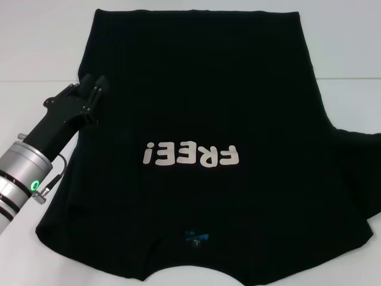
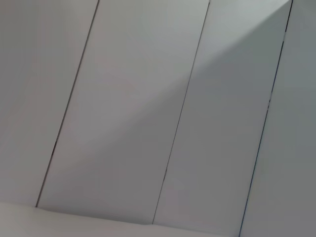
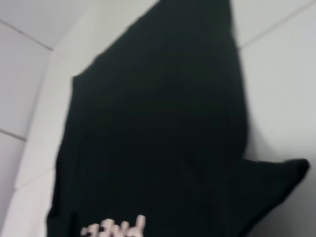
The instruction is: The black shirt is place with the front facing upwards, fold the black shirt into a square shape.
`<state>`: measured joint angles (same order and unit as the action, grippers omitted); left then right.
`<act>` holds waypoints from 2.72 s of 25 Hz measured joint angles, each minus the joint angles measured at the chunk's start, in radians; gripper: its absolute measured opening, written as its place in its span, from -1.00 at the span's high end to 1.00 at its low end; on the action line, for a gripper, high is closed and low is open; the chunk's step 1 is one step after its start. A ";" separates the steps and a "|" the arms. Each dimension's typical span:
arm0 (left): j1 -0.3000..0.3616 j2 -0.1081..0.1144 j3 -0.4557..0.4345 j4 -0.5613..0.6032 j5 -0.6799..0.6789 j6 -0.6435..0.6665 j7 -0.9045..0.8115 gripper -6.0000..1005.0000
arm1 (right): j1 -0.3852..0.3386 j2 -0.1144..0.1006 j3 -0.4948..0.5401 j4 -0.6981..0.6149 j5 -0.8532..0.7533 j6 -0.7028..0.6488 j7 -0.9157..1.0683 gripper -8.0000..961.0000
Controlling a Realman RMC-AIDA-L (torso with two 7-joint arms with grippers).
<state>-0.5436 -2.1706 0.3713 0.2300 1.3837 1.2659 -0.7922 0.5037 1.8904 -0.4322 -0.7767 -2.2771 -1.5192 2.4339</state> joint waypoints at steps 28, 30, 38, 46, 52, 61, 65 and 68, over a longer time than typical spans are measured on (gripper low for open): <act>0.039 0.000 -0.040 -0.012 0.000 0.002 0.005 0.39 | 0.245 0.094 -0.315 0.097 -0.091 0.116 0.072 0.74; 0.039 0.000 -0.039 -0.012 0.000 0.003 0.005 0.39 | 0.245 0.100 -0.309 0.099 -0.088 0.119 0.057 0.70; 0.035 0.000 -0.035 -0.022 0.000 0.003 0.005 0.38 | 0.226 0.095 -0.302 0.097 0.057 0.079 0.023 0.29; 0.044 -0.001 -0.038 -0.023 0.000 0.004 0.005 0.38 | 0.147 0.046 -0.294 0.095 0.070 0.064 0.054 -0.40; 0.043 -0.002 -0.046 -0.020 0.000 0.004 0.007 0.39 | 0.102 -0.020 -0.269 0.097 0.066 0.063 0.117 -0.72; 0.047 0.005 -0.167 -0.017 -0.001 -0.005 0.058 0.38 | 0.110 -0.063 -0.256 0.098 0.013 0.037 0.304 -0.96; 0.052 0.007 -0.194 -0.014 -0.002 -0.006 0.059 0.38 | 0.137 -0.046 -0.262 0.114 -0.012 0.068 0.334 -0.96; 0.051 0.007 -0.196 -0.016 -0.002 -0.006 0.074 0.38 | 0.161 -0.033 -0.269 0.119 -0.031 0.093 0.340 -0.96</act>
<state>-0.4922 -2.1639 0.1752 0.2145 1.3820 1.2596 -0.7184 0.6645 1.8578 -0.7015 -0.6580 -2.3081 -1.4267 2.7734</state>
